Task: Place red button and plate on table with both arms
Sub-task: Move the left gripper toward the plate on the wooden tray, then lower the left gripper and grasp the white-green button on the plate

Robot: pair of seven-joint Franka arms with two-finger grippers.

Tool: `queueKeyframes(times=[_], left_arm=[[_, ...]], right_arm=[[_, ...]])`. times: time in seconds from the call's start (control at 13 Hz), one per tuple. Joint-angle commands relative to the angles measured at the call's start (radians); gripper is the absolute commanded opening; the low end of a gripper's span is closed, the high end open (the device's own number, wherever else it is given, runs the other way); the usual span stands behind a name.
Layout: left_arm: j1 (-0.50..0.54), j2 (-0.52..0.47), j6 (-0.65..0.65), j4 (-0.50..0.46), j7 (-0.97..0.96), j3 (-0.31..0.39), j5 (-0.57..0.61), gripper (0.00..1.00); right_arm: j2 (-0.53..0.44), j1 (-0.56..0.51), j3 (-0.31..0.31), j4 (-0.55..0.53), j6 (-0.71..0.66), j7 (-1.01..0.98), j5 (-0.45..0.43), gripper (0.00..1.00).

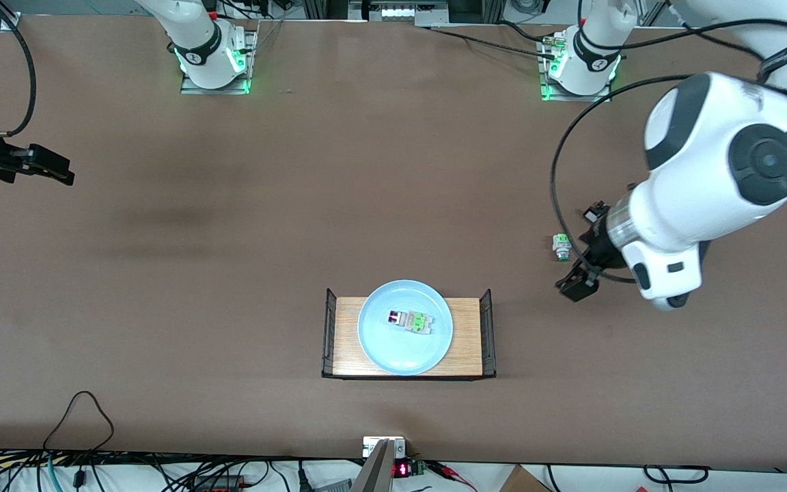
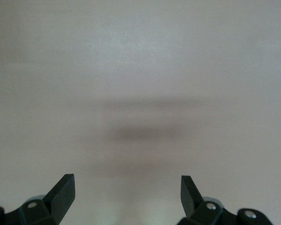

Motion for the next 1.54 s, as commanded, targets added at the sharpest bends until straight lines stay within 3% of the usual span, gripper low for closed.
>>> queueKeyframes(times=[0.0, 0.38, 0.62, 0.92, 1.46], left_arm=[[-0.074, 0.083, 0.097, 0.082, -0.126, 0.028, 0.022, 1.0], [-0.254, 0.166, 0.213, 0.136, -0.235, 0.177, 0.026, 1.0], [-0.33, 0.205, 0.285, 0.151, -0.286, 0.226, 0.026, 1.0], [-0.493, 0.283, 0.439, 0.151, -0.395, 0.39, 0.026, 1.0], [-0.529, 0.41, 0.543, 0.206, -0.437, 0.417, 0.026, 1.0]], right_arm=[[-0.008, -0.002, -0.002, 0.003, -0.003, 0.001, 0.0, 1.0], [-0.008, -0.002, -0.002, 0.003, -0.001, 0.001, 0.0, 1.0], [-0.008, -0.003, -0.002, 0.003, -0.001, 0.001, 0.0, 1.0], [-0.007, -0.003, -0.002, 0.003, -0.001, 0.001, 0.0, 1.0], [-0.007, -0.005, -0.002, 0.003, -0.001, 0.001, 0.0, 1.0]])
